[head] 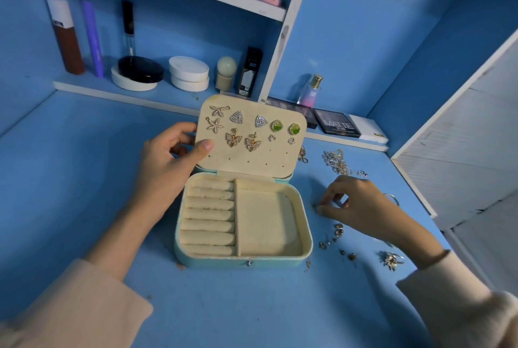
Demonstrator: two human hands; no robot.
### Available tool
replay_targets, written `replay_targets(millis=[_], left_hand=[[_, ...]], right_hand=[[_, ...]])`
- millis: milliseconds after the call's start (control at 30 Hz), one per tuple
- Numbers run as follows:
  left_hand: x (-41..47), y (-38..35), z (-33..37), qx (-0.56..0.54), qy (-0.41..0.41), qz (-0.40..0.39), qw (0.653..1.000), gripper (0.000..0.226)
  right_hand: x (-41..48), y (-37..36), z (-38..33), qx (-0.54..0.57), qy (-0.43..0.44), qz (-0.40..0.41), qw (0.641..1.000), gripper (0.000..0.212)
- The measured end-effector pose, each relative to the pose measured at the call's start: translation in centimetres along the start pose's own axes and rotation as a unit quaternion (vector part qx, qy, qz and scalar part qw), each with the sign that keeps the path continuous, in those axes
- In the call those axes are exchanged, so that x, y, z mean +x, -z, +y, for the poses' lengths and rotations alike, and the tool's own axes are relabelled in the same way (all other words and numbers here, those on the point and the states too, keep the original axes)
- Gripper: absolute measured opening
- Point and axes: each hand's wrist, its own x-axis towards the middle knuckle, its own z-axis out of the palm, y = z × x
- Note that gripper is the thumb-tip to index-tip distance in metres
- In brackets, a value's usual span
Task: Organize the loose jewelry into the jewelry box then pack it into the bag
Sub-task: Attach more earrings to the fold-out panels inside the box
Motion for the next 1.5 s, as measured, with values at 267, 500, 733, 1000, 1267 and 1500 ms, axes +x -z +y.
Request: replay_targets(millis=[267, 500, 733, 1000, 1267, 1500], left_hand=[[0.1, 0.0, -0.1, 0.001, -0.002, 0.000, 1.000, 0.020], [0.0, 0.2, 0.0, 0.028, -0.008, 0.001, 1.000, 0.020], [-1.2, 0.8, 1.2, 0.086, -0.050, 0.002, 0.995, 0.014], [-2.5, 2.1, 1.3, 0.185, -0.151, -0.004, 0.971, 0.021], [-2.9, 2.5, 0.6, 0.276, -0.257, 0.009, 0.926, 0.010], [-2.7, 2.8, 0.7, 0.294, -0.268, 0.004, 0.917, 0.016]], right_hand=[[0.0, -0.7, 0.1, -0.025, 0.017, 0.028, 0.999, 0.007], [-0.1, -1.0, 0.3, -0.025, 0.020, 0.045, 0.998, 0.007], [0.5, 1.8, 0.6, 0.097, -0.010, 0.126, 0.987, 0.018], [3.2, 5.4, -4.2, 0.277, 0.063, 0.083, 0.955, 0.013], [7.2, 3.3, -12.0, 0.253, 0.186, -0.181, 0.932, 0.009], [9.2, 2.2, -13.2, 0.249, 0.197, -0.270, 0.909, 0.009]])
